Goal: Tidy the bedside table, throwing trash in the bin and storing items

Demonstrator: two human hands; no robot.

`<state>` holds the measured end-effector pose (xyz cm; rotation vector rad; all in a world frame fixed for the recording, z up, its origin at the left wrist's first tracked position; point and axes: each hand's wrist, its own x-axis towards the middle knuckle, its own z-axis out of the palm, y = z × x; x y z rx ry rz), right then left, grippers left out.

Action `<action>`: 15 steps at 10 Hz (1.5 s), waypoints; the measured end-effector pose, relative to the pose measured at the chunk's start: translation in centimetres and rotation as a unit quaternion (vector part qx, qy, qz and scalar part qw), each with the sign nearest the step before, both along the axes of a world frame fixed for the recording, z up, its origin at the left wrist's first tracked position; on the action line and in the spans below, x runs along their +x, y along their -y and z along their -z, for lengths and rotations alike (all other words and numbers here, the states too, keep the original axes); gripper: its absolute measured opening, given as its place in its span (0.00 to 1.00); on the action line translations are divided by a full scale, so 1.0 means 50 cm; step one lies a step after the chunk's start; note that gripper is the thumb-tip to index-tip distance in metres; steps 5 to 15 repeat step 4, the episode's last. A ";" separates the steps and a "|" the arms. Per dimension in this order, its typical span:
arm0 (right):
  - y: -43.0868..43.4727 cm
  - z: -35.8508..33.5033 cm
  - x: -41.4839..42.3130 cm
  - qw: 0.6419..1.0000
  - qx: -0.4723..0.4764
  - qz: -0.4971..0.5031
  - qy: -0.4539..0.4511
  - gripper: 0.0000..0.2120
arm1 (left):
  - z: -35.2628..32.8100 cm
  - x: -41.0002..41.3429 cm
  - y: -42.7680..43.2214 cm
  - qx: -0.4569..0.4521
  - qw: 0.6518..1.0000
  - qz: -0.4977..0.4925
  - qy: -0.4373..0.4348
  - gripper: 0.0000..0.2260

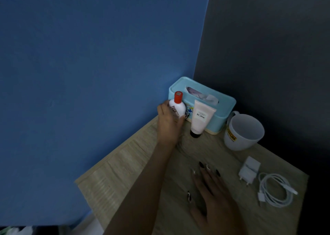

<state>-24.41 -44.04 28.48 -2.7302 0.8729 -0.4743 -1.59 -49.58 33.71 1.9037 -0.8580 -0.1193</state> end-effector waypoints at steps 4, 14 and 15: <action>-0.002 -0.019 -0.004 1.000 0.012 -0.002 -0.005 0.28 | -0.009 -0.011 -0.073 0.039 0.999 0.000 0.001 0.40; -0.002 -0.019 -0.004 1.000 0.012 -0.002 -0.005 0.28 | -0.009 -0.011 -0.073 0.039 0.999 0.000 0.001 0.40; -0.002 -0.019 -0.004 1.000 0.012 -0.002 -0.005 0.28 | -0.009 -0.011 -0.073 0.039 0.999 0.000 0.001 0.40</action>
